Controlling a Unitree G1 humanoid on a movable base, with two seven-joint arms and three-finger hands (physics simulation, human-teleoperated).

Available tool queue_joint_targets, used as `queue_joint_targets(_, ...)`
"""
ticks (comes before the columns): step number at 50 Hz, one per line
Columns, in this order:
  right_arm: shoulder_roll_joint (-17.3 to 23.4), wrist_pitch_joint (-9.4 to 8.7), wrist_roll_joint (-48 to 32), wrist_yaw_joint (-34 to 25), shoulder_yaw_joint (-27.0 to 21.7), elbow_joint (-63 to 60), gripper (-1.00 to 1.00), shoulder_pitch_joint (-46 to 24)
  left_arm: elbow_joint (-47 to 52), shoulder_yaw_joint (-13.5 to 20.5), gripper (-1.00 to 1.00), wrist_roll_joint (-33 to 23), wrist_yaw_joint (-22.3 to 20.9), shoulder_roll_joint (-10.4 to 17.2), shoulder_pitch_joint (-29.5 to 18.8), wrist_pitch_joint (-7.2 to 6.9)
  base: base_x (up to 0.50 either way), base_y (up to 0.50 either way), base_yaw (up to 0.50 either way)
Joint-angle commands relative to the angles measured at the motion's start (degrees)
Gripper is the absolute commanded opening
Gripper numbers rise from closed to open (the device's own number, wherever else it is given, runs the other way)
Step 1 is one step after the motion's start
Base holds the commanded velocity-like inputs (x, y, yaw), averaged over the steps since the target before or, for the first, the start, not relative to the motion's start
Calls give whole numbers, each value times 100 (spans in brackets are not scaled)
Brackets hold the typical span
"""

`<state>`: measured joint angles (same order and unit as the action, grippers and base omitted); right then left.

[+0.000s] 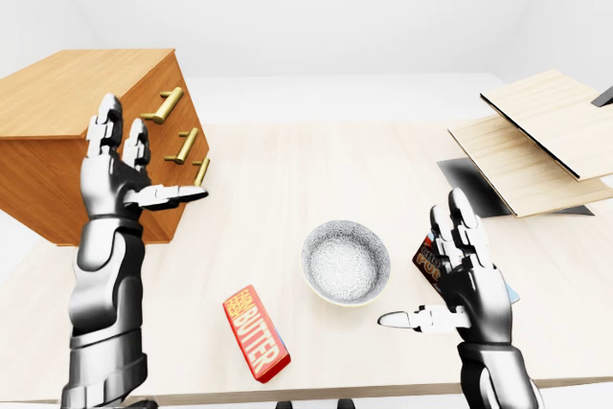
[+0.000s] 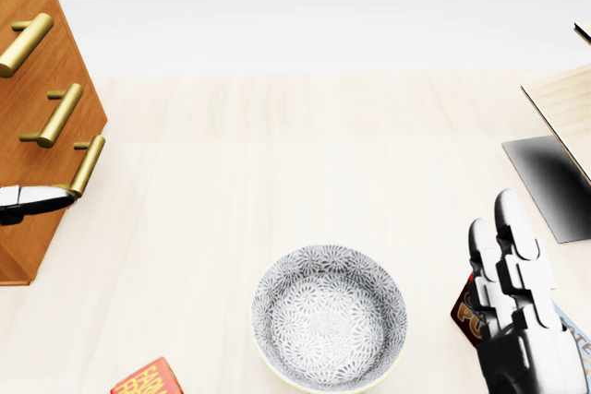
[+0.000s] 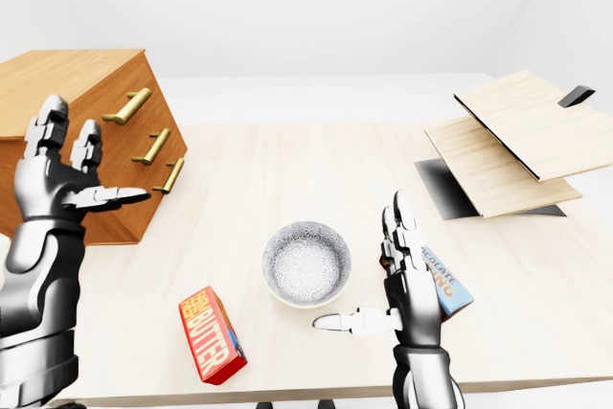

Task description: Close the top drawer of the cabinet and put the bowl on top of it.

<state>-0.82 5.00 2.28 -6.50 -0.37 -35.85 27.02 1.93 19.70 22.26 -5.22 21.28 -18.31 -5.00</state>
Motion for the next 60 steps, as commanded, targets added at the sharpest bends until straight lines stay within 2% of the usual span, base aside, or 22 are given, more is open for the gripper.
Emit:
queue_joint_targets(1, -22, 0, -24, 5, 9, 25, 100, -21, 2092, -18, 100, -404, -112, -643, 714, 0, 0, 0, 0)
queue_joint_targets(8, -11, 0, 13, -15, -21, -71, 100, 7, 2236, -144, 100, -618, -191, -799, 747, 0, 0, 0, 0)
queue_joint_targets(18, -16, 0, 12, -32, -11, -88, 100, 48, 3158, -463, 100, -1072, -333, -1150, 1136, 0, 0, 0, 0)
queue_joint_targets(20, -15, 0, 22, -39, -23, -80, 100, 44, 3332, -688, 100, -1405, -306, -1249, 1274, 0, 0, 0, 0)
queue_joint_targets(26, -29, 0, 42, -65, -48, -125, 100, 83, 3772, -954, 100, -1914, -342, -1509, 1452, 0, 0, 0, 0)
queue_joint_targets(30, -40, 0, 60, -89, -75, -128, 100, 72, 4194, -1291, 100, -2264, -376, -1639, 1616, 0, 0, 0, 0)
queue_joint_targets(35, -54, 0, 60, -99, -81, -152, 100, 84, 4640, -1830, 100, -3003, -236, -1819, 1925, 0, 0, 0, 0)
queue_joint_targets(42, -63, 0, 129, -149, -143, -219, 100, 118, 4827, -2517, 100, -3653, -175, -1990, 2117, 0, 0, 0, 0)
queue_joint_targets(46, -88, 0, 163, -192, -199, -240, 100, 104, 4985, -2911, 100, -4018, -84, -2033, 2250, 0, 0, 0, 0)
queue_joint_targets(47, -94, 0, 181, -211, -218, -276, 100, 116, 4996, -3124, 100, -4286, 75, -2017, 2334, 0, 0, 0, 0)
queue_joint_targets(60, -245, -45, 412, -472, -526, -515, 100, 138, 5213, -4456, 100, -5209, 375, -1946, 2701, 0, 0, 0, 0)
